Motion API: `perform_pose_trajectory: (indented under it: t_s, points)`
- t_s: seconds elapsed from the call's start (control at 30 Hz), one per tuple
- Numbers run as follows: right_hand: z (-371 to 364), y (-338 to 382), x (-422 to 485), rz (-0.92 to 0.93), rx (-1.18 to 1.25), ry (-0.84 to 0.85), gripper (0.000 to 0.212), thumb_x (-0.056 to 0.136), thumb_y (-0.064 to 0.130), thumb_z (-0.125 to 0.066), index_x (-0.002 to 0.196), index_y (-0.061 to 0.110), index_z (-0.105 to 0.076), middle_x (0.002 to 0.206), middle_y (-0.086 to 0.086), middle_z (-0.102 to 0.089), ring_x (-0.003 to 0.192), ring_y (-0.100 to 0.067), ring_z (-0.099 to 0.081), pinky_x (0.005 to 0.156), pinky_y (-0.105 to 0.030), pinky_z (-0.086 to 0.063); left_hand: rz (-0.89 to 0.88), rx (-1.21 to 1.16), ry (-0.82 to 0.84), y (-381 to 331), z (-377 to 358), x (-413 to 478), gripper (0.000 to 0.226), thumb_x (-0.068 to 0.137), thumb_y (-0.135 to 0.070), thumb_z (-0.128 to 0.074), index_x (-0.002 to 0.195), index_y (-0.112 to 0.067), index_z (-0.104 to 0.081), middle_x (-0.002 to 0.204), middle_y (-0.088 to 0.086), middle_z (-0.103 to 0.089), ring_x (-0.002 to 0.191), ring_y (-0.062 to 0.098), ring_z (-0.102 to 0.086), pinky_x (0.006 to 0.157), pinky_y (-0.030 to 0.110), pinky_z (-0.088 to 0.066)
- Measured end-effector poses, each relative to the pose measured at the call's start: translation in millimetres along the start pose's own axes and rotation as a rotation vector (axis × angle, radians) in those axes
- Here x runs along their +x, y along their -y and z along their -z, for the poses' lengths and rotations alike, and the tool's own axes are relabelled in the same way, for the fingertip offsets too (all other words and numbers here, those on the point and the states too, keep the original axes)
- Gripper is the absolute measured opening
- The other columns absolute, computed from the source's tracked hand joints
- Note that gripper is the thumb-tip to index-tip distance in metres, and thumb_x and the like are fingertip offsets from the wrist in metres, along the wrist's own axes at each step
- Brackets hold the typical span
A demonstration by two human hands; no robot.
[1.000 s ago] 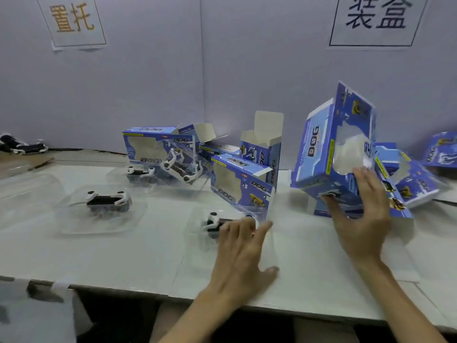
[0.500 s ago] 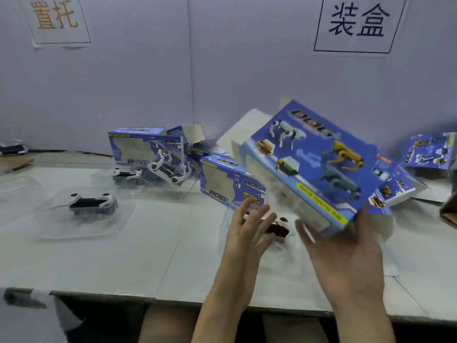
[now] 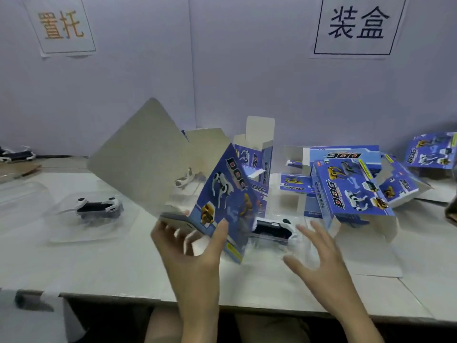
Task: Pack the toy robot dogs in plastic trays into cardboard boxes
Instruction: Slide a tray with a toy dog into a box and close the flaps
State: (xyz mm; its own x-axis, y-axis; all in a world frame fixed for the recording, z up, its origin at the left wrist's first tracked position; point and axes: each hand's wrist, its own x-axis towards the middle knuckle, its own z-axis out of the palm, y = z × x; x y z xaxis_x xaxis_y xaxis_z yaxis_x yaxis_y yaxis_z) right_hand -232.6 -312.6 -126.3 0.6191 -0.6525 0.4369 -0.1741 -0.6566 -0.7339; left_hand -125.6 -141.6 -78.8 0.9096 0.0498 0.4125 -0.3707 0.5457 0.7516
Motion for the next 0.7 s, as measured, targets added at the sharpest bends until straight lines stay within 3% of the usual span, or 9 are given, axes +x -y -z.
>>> perform_pose_trajectory:
  t_s: [0.03, 0.1, 0.17, 0.23, 0.3, 0.37, 0.43, 0.53, 0.7]
  points:
    - [-1.6, -0.8, -0.9, -0.019, -0.010, 0.056, 0.049, 0.079, 0.033, -0.081, 0.114, 0.052, -0.054, 0.148, 0.024, -0.033, 0.142, -0.003, -0.029, 0.110, -0.029, -0.028, -0.066, 0.068, -0.006, -1.1, 6.7, 3.0, 0.074, 0.053, -0.029, -0.090, 0.114, -0.034, -0.049, 0.103, -0.018, -0.061, 0.095, 0.009, -0.062, 0.081, 0.017, -0.050]
    - [-2.7, -0.3, -1.1, -0.005, 0.037, 0.014, 0.033, 0.071, 0.038, -0.084, 0.092, 0.044, -0.060, 0.132, 0.029, -0.040, 0.131, -0.004, -0.040, 0.098, -0.029, -0.033, -0.166, 0.242, -0.037, -2.1, 19.5, 8.5, 0.077, 0.056, -0.029, -0.086, 0.121, -0.034, -0.046, 0.110, -0.022, -0.056, 0.103, 0.003, -0.057, 0.084, 0.010, -0.045]
    - [0.1, 1.3, 0.8, 0.014, 0.055, -0.073, 0.037, 0.060, 0.041, -0.088, 0.080, 0.034, -0.057, 0.118, 0.029, -0.043, 0.121, -0.003, -0.044, 0.092, -0.028, -0.035, -0.199, 0.441, -0.062, -0.6, 29.3, 12.1, 0.084, 0.054, -0.035, -0.084, 0.128, -0.033, -0.043, 0.117, -0.019, -0.054, 0.113, 0.009, -0.052, 0.097, 0.027, -0.046]
    - [2.7, -0.9, 0.8, 0.004, 0.066, -0.058, 0.051, 0.054, 0.040, -0.091, 0.087, 0.032, -0.054, 0.132, 0.029, -0.040, 0.132, 0.001, -0.035, 0.099, -0.026, -0.031, -0.180, 0.536, -0.051, 3.4, 37.8, 13.9, 0.092, 0.054, -0.031, -0.090, 0.132, -0.033, -0.042, 0.125, -0.007, -0.053, 0.119, 0.023, -0.050, 0.097, 0.046, -0.046]
    - [3.9, -2.5, -2.7, -0.041, 0.082, 0.072, 0.067, 0.053, 0.038, -0.094, 0.103, 0.040, -0.049, 0.150, 0.034, -0.017, 0.142, 0.009, -0.014, 0.105, -0.026, -0.024, -0.149, 0.517, -0.008, 9.7, 44.2, 16.0, 0.096, 0.056, -0.014, -0.093, 0.134, -0.037, -0.042, 0.129, -0.003, -0.052, 0.120, 0.026, -0.051, 0.088, 0.033, -0.047]
    - [3.2, -3.5, -5.5, -0.063, 0.089, 0.137, 0.072, 0.054, 0.035, -0.094, 0.106, 0.045, -0.045, 0.150, 0.039, -0.008, 0.141, 0.012, -0.011, 0.105, -0.026, -0.023, -0.164, 0.518, 0.040, 14.9, 48.2, 15.7, 0.098, 0.060, -0.003, -0.089, 0.133, -0.044, -0.038, 0.129, -0.016, -0.047, 0.120, 0.023, -0.051, 0.084, 0.020, -0.042]
    - [2.7, -4.2, -5.6, -0.048, 0.111, 0.114, 0.063, 0.058, 0.032, -0.092, 0.100, 0.039, -0.046, 0.145, 0.045, -0.015, 0.138, 0.014, -0.018, 0.103, -0.026, -0.024, -0.203, 0.529, 0.065, 17.9, 50.5, 14.8, 0.101, 0.060, 0.006, -0.086, 0.129, -0.050, -0.037, 0.121, -0.028, -0.041, 0.116, 0.019, -0.052, 0.082, 0.009, -0.038]
    - [2.4, -5.5, -6.4, -0.031, 0.156, 0.080, 0.054, 0.062, 0.029, -0.092, 0.088, 0.035, -0.046, 0.141, 0.039, -0.032, 0.128, 0.024, -0.027, 0.101, -0.026, -0.026, -0.217, 0.538, 0.082, 21.1, 52.6, 15.0, 0.101, 0.060, 0.014, -0.082, 0.130, -0.044, -0.040, 0.122, -0.021, -0.040, 0.113, 0.018, -0.052, 0.079, -0.001, -0.038]
    - [15.7, -5.7, -8.3, -0.073, 0.357, 0.004, 0.050, 0.055, 0.028, -0.092, 0.079, 0.029, -0.049, 0.139, 0.022, -0.049, 0.127, 0.018, -0.039, 0.107, -0.027, -0.031, -0.206, 0.561, 0.082, 25.4, 55.9, 15.7, 0.104, 0.060, 0.013, -0.082, 0.130, -0.050, -0.038, 0.126, -0.023, -0.039, 0.119, 0.019, -0.051, 0.079, 0.005, -0.040]
